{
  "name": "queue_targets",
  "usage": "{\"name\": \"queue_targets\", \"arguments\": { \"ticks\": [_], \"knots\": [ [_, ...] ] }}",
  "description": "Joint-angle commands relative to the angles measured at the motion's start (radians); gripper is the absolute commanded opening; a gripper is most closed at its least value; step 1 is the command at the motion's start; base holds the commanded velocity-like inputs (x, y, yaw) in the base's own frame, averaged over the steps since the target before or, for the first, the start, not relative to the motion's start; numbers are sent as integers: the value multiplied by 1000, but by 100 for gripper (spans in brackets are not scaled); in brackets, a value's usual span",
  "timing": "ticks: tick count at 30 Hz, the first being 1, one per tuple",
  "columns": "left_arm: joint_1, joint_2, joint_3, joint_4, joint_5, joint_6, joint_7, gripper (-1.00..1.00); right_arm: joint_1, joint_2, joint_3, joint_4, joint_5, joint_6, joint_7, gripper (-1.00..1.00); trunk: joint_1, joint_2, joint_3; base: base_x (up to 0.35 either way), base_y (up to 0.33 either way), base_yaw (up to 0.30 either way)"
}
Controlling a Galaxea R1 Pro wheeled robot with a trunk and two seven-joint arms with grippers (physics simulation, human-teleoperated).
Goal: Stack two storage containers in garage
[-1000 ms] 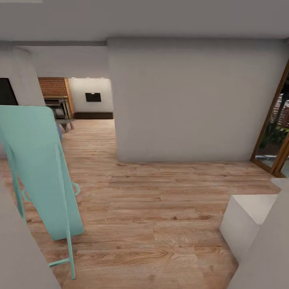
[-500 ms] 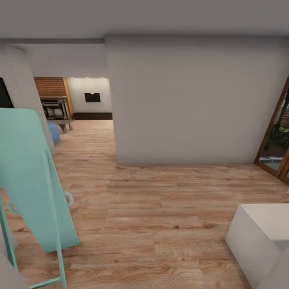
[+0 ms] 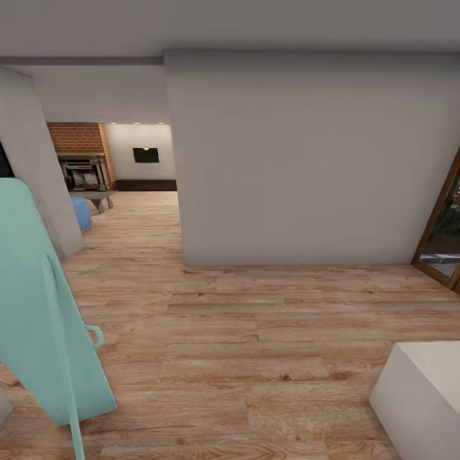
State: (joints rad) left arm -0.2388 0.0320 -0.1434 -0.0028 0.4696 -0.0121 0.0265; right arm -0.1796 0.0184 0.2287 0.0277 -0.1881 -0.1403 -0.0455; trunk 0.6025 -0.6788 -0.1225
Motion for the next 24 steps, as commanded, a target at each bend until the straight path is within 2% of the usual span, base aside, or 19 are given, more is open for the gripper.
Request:
{"name": "queue_targets", "arguments": {
  "ticks": [1, 8, 24],
  "knots": [
    [-1, 0, -9, 0, 8, -1, 3, 100, -1, 0, 8, 3, -11, -6, -3, 100, 1, -1, -2, 318, 0, 0],
    [-1, -1, -9, 0, 8, -2, 3, 100, -1, 0, 5, 3, -14, -7, -5, 100, 1, -1, 1, 317, -26, -10],
    [-1, 0, -9, 0, 8, -2, 3, 100, -1, 2, 3, 3, -16, -7, -12, 100, 1, -1, 9, 304, -125, -23]
  ]
}}
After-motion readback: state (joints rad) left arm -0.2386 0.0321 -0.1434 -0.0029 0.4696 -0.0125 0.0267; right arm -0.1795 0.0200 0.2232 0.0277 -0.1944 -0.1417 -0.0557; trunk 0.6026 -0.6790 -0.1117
